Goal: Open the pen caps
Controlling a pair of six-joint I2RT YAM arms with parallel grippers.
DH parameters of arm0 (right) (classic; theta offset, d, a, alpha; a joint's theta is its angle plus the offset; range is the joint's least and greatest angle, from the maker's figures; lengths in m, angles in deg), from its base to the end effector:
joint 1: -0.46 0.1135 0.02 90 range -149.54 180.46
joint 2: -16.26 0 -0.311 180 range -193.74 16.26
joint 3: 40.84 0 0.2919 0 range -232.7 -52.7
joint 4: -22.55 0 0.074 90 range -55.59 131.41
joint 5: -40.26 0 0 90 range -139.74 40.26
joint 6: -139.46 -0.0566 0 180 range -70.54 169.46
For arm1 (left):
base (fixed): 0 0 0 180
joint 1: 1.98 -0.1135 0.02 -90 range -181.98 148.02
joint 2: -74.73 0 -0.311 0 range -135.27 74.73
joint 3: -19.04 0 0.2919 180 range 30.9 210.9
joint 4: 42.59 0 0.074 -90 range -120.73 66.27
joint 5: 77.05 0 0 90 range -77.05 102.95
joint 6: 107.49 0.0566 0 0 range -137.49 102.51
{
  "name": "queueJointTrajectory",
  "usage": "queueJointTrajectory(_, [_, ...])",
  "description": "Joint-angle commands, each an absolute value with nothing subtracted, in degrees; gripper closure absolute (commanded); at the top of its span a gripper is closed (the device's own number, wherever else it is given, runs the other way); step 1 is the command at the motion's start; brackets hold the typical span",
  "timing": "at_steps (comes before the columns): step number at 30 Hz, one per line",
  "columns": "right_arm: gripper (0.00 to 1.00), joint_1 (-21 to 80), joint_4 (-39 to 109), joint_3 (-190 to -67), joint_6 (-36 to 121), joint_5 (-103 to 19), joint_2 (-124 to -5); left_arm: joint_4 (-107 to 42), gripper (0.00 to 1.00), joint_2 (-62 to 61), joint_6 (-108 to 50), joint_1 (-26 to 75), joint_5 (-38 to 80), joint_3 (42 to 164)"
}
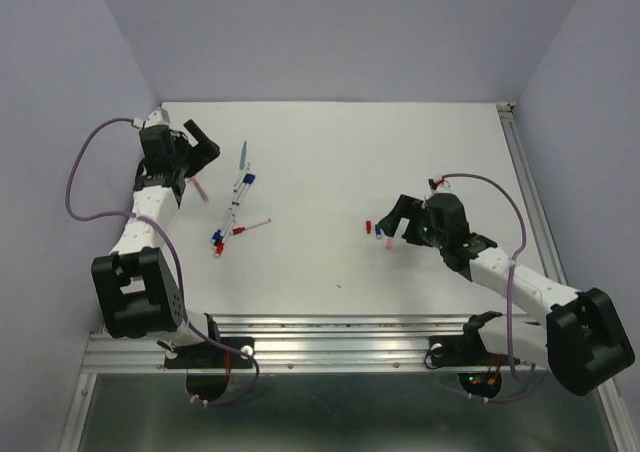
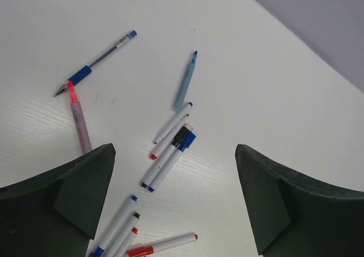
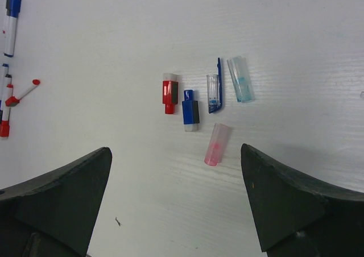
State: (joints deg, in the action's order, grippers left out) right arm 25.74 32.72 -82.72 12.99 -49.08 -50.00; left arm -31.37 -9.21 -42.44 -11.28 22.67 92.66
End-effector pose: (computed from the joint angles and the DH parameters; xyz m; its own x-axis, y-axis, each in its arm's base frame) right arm 0.2423 0.1151 0.2036 -0.6713 0.3403 -0.6585 -0.0455 0.8678 0.4948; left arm 0.3914 0.0544 0.3228 -0.3267 -0.4748 -0.8172 -0.1567 0.8799 -0.4486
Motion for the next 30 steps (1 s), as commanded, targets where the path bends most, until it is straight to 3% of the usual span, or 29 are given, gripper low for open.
queueJointTrajectory(1, [0.00,26.2,30.2,-80.9,13.1,-51.5,-46.2,-35.9,0.01,-5.5,-43.8,-9.5,27.7,88.6])
queueJointTrajectory(17, [0.00,26.2,30.2,-80.6,15.0,-50.0,-45.0,-31.1,0.01,-14.0,-35.1,3.6,23.6,88.2])
queueJointTrajectory(26, [0.00,26.1,29.1,-80.6,14.9,-48.5,-46.8,-24.2,0.04,-9.2,-51.4,9.3,9.6,81.6])
queueJointTrajectory(30, [0.00,26.2,28.7,-80.7,14.8,-48.1,-47.9,-21.0,0.04,-7.1,-60.1,9.8,9.6,79.0])
